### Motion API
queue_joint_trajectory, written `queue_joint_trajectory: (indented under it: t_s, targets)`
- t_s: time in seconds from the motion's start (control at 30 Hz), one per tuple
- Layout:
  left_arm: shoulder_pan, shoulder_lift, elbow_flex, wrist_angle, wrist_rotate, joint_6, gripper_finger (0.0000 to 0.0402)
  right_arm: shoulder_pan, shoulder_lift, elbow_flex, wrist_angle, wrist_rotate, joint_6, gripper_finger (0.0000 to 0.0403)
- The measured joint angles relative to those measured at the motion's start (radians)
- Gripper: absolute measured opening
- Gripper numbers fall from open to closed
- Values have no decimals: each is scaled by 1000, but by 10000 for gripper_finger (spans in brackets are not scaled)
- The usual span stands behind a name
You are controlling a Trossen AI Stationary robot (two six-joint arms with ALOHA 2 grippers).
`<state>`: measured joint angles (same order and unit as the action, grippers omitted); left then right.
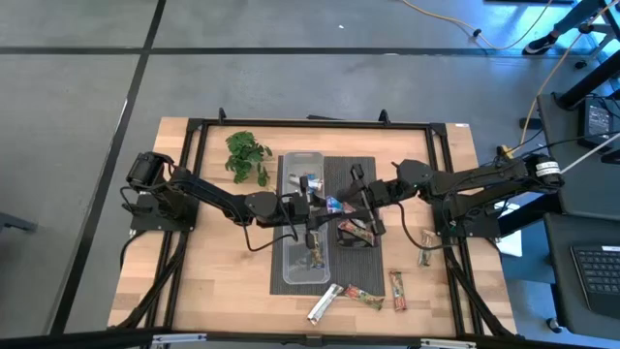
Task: Pick and place Granola Bars by type
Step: Put the blue granola bar into the transparent bin
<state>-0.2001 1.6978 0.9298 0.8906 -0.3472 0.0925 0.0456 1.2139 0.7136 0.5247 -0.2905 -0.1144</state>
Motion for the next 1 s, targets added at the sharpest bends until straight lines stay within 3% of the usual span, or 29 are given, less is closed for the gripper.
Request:
queue_joint_trajectory:
  t_s: [0.23, 0.4, 0.63, 0.87, 1.0]
  targets:
    - [0, 0, 0, -35, -1, 25, 105, 0, -98, 0, -139, 0, -21, 200]
    - [-9, -1, 0, -103, -3, 41, 103, 0, -213, 0, -385, 23, -12, 201]
    - [-55, -1, 0, -412, 0, 39, 104, 0, -281, 0, -602, 147, 33, 201]
    - [-82, -78, 40, -764, 12, 51, 105, 0, -271, 0, -642, 219, 35, 201]
    - [-81, -109, 93, -946, 97, 51, 104, 0, -267, 0, -643, 219, 35, 201]
